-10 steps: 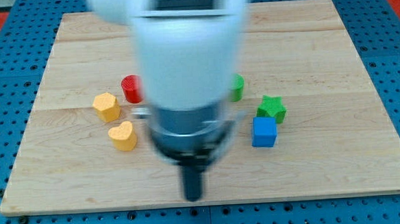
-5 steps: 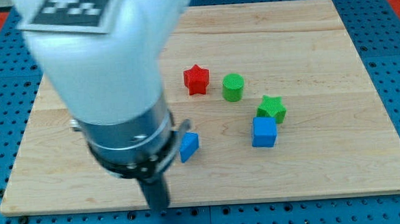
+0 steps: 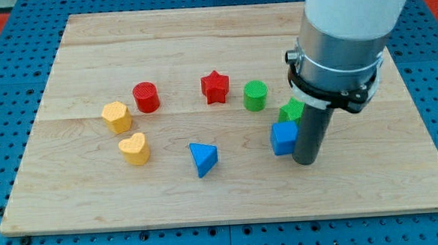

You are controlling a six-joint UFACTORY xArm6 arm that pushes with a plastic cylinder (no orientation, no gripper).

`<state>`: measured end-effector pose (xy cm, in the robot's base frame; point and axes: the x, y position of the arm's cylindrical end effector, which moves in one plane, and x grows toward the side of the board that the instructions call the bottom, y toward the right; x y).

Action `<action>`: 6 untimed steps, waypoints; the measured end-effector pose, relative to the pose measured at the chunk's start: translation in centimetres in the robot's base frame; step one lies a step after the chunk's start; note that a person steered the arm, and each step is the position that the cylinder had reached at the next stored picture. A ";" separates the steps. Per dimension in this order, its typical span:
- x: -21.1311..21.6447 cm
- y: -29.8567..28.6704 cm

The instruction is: Separate blue cube from green star

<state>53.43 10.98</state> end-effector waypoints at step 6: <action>-2.0 -4.2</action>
